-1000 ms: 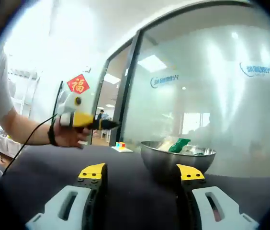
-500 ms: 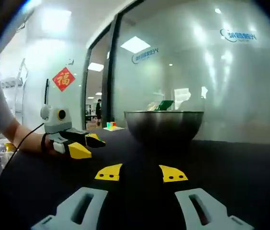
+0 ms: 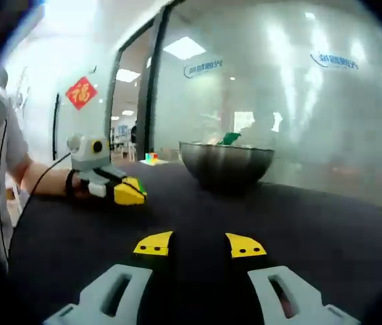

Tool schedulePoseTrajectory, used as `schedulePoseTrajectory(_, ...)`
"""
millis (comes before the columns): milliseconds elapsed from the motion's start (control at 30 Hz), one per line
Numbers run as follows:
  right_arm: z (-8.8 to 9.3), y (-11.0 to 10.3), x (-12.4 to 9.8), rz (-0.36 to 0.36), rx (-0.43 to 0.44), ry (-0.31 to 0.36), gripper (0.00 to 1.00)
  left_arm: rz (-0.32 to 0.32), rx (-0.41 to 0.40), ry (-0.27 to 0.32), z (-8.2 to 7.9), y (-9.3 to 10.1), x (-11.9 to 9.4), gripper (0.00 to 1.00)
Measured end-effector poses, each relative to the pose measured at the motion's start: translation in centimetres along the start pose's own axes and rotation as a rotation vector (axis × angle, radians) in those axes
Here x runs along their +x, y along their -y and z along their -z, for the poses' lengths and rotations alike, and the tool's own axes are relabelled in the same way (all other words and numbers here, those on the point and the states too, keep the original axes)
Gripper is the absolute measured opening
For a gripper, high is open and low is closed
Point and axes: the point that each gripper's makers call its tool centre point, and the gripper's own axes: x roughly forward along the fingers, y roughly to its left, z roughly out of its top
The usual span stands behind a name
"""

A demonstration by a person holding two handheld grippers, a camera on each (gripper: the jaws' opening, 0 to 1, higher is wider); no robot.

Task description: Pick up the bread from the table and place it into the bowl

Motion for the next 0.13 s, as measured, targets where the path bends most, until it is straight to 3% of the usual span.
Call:
schedulePoseTrajectory(67,0.0,-0.1,-1.5,0.027,0.149,0.070,0.24,0.025,0.033,0.009,-0.2,0.6,-0.1,0.00)
schedulePoseTrajectory(100,-0.4,0.3,-2.0,0.065,0.177,0.128,0.24,0.024,0.032,0.012,0.1,1.0,-0.4,0.00)
schedulePoseTrajectory(133,-0.7,1.7,-2.5,0.146,0.129,0.151,0.22,0.029,0.026,0.024,-0.2,1.4,-0.6,0.00)
